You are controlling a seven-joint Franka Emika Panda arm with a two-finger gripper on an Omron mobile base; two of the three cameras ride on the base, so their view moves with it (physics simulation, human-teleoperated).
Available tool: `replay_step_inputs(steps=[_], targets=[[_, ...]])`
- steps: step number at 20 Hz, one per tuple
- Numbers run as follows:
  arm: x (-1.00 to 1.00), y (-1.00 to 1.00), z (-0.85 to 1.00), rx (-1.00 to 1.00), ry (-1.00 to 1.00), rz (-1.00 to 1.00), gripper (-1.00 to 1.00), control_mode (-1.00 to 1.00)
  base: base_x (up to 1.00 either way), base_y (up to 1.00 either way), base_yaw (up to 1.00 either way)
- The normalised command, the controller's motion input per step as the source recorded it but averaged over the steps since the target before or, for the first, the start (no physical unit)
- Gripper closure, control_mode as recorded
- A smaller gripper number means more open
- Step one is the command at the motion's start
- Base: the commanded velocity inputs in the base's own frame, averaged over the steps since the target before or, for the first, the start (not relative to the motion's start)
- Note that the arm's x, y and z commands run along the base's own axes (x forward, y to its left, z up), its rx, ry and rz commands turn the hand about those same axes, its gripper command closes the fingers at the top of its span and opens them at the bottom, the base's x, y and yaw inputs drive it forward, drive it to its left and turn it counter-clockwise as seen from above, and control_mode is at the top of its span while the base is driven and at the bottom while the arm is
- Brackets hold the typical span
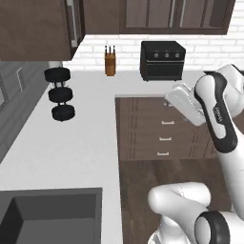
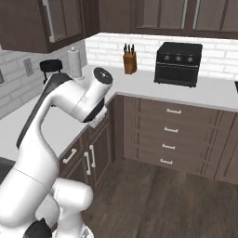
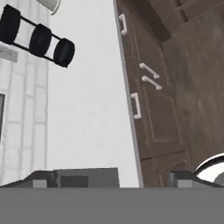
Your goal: Take a straw from the drawer in front and place it inside the glass cup on the dining counter.
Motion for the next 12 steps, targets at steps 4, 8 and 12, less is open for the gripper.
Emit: replay_step_inputs(steps=[4, 8, 12], targets=[[0.00, -0.52, -0.61, 0.50, 0.00, -0.01, -1.00, -1.00, 0.00, 0.00, 0.00], [0.03, -0.29, -0.71, 0.46, 0.01, 0.00, -1.00, -1.00, 0.00, 0.00, 0.00], [0.11, -0.02, -0.83, 0.36, 0.00, 0.00, -1.00, -1.00, 0.00, 0.00, 0.00]])
